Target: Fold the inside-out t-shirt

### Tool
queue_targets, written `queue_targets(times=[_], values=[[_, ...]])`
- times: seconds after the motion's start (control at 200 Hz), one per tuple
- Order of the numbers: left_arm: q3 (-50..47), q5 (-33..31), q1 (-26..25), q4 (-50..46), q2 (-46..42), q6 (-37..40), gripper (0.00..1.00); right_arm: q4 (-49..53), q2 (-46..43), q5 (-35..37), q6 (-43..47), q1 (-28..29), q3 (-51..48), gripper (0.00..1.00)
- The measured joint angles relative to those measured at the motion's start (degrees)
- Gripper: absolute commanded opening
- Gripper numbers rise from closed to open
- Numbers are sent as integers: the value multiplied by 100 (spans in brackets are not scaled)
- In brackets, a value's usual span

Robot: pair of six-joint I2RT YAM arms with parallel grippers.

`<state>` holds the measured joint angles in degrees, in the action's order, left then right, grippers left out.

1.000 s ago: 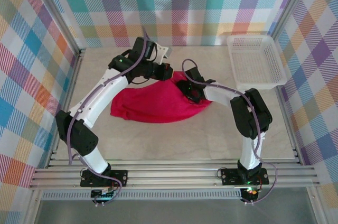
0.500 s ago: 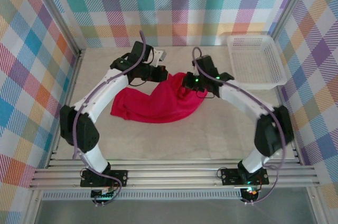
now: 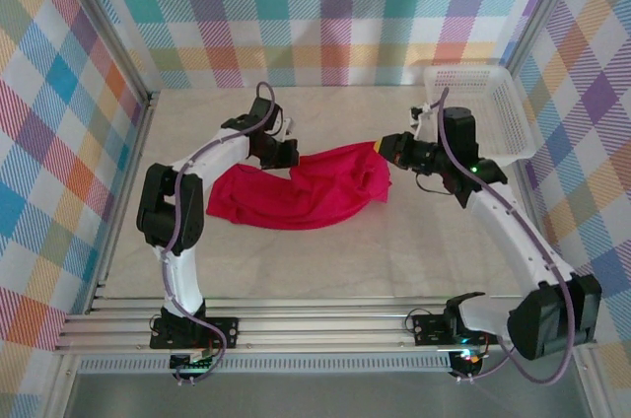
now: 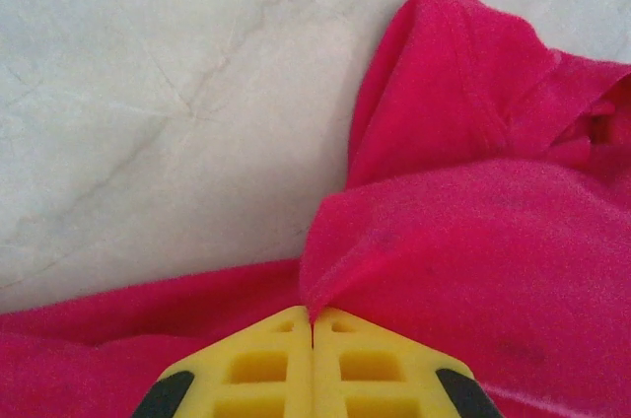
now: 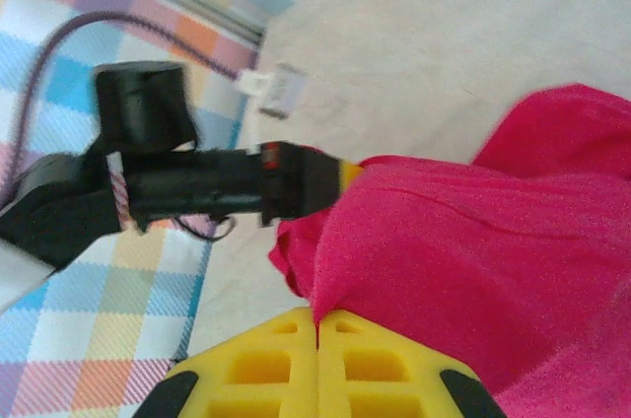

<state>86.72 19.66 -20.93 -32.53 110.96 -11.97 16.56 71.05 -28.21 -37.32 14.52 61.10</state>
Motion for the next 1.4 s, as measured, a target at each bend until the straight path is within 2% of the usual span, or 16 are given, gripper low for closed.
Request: queue_targets(times=[0.12, 0.195, 0.305, 0.41, 0.51, 0.74, 0.855, 1.045, 1.085, 1.125, 1.155, 1.18, 1.21, 1.25, 1.4], values=[[-267, -46, -87, -26, -448, 138, 36, -293, 767, -173, -415, -348, -282, 0], [-321, -87, -195, -26, -820, 203, 45, -354, 1346, -229, -608, -483, -365, 0], [-452, -76, -575, 92, -1458, 337, 47, -361, 1843, -308, -807, -520, -365, 0], [-748, 55, -1095, 420, -1908, 365, 49, -367, 1794, -387, -881, -518, -348, 0], [-1108, 201, -1541, 920, -1991, 326, 52, -348, 1652, -398, -879, -518, -317, 0], [-1296, 315, -2179, 1884, -1198, 184, 58, -339, 1314, -402, -896, -518, -306, 0], [-1217, 321, -2302, 2240, -726, 85, 62, -317, 1272, -404, -901, -518, -247, 0], [-756, 212, -2393, 2588, -111, -46, 62, -275, 1228, -444, -905, -518, -219, 0], [-658, 188, -2396, 2649, -31, -57, 60, -260, 1217, -448, -905, -518, -216, 0], [-555, 175, -2396, 2702, 48, -90, 53, -247, 1209, -457, -905, -518, -216, 0], [-461, 170, -2396, 2739, 118, -127, 43, -234, 1202, -466, -903, -518, -216, 0], [-389, 173, -2396, 2769, 175, -94, 27, -227, 1200, -466, -903, -518, -216, 0], [-304, 181, -2396, 2791, 238, -107, 14, -219, 1198, -466, -901, -518, -216, 0], [-188, 175, -2393, 2791, 317, -103, 0, -197, 1198, -463, -896, -518, -216, 0], [11, 155, -2393, 2448, 328, 81, 0, 225, 1198, -179, -664, -520, -70, 0]])
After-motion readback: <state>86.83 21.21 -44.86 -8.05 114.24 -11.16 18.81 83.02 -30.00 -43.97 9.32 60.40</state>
